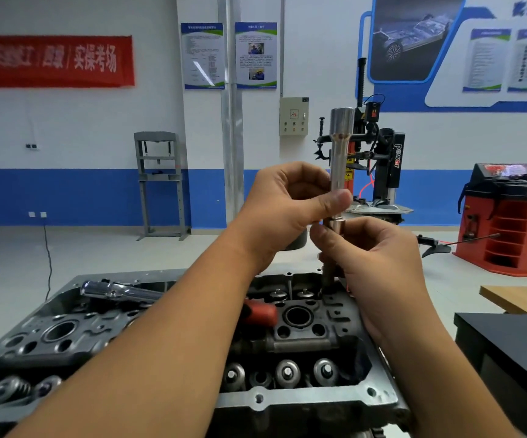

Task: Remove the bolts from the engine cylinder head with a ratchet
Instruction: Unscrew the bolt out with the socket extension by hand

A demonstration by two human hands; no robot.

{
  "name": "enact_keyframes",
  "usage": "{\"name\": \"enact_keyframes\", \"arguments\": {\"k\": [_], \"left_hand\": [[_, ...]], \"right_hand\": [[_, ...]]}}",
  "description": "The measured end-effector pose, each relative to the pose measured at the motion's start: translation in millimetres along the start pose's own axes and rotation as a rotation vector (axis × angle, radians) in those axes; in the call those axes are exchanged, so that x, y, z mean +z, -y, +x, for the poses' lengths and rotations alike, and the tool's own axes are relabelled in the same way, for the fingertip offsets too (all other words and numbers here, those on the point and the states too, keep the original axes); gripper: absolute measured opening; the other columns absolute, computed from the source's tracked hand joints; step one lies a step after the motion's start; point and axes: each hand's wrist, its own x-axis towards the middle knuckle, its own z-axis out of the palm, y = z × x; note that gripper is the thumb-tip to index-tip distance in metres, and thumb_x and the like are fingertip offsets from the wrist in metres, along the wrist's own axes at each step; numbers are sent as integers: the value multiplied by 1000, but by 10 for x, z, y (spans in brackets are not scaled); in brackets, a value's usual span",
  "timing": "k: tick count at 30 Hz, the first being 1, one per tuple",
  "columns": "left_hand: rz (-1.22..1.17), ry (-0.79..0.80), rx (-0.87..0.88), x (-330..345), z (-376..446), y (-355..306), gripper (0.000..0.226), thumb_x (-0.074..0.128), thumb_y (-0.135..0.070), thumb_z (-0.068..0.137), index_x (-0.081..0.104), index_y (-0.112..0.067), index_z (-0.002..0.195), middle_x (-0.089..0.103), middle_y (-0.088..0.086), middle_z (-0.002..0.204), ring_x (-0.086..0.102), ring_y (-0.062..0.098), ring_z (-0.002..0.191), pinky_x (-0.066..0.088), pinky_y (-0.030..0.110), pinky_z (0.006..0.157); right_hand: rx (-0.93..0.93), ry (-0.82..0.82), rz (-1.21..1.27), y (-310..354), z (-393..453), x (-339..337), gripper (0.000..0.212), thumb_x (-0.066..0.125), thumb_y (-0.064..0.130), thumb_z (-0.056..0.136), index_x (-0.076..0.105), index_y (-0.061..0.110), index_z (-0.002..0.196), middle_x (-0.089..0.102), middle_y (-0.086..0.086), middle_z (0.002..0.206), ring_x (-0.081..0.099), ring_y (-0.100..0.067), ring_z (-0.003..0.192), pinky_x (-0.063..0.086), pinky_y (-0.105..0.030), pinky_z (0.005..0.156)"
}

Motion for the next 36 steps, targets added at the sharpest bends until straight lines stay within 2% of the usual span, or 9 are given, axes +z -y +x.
{"name": "enact_keyframes", "arguments": {"k": [6, 12, 15, 18, 22, 29, 31, 34, 36], "left_hand": [[-30, 111, -46, -15, 7, 13, 19, 57, -4, 103, 70, -3, 117, 78, 11, 96, 72, 29, 98, 57, 52, 97], [-45, 20, -22, -17, 0, -9, 27, 84, -16, 83, 72, -5, 104, 75, 13, 92, 66, 30, 85, 53, 62, 85], [-54, 101, -44, -9, 6, 3, 20, 60, -11, 103, 70, -3, 118, 77, 11, 99, 70, 28, 97, 58, 48, 89], [-34, 78, -26, -40, 19, 17, 18, 59, -2, 102, 68, 0, 117, 78, 12, 95, 73, 23, 89, 62, 37, 85], [-57, 13, -23, -27, 12, 7, 24, 86, -16, 79, 70, -12, 97, 76, 10, 89, 65, 33, 86, 52, 55, 83], [-59, 138, -20, -43, 18, 45, 19, 56, -4, 103, 71, -7, 114, 78, 12, 98, 74, 25, 93, 60, 40, 86], [-69, 104, -4, -40, 12, 40, 13, 63, -4, 98, 71, -6, 109, 78, 12, 95, 72, 28, 91, 61, 51, 90], [-60, 31, -19, -35, 12, 17, 24, 76, -13, 86, 71, -8, 108, 78, 10, 95, 69, 33, 96, 46, 75, 99], [-59, 28, -11, -34, 15, 13, 23, 75, -9, 90, 71, -7, 113, 76, 8, 97, 69, 27, 95, 52, 65, 99]], "right_hand": [[21, 44, -1, 18, 1, 17, 9, 79, 28, 90, 79, 29, 81, 76, -1, 74, 71, -23, 71, 55, -42, 68], [-5, -19, -5, 43, -18, 8, 20, 88, 32, 77, 74, 18, 74, 74, -4, 69, 68, -20, 62, 57, -47, 65], [6, 8, -6, 40, -11, 23, 11, 81, 37, 83, 77, 27, 80, 75, -4, 73, 73, -29, 71, 59, -50, 71], [20, 32, 8, 19, 5, 27, 13, 80, 35, 89, 79, 26, 80, 75, -6, 73, 72, -28, 70, 56, -44, 69], [-15, -13, -12, -9, 8, 11, 20, 90, 35, 79, 74, 23, 76, 71, -7, 69, 67, -37, 67, 54, -46, 65], [30, 49, 24, 7, 14, 32, 17, 81, 36, 87, 77, 21, 82, 74, -3, 72, 71, -25, 66, 57, -44, 69], [20, 40, 12, 9, 7, 25, 22, 85, 40, 80, 76, 20, 82, 74, -6, 73, 70, -29, 67, 56, -44, 67], [-7, -15, -16, 0, 12, 6, 22, 90, 36, 78, 75, 20, 79, 74, -8, 73, 70, -31, 68, 57, -47, 67], [-13, -3, -35, 0, 15, 11, 14, 85, 35, 82, 76, 25, 79, 74, -5, 71, 72, -31, 70, 59, -52, 69]]}}
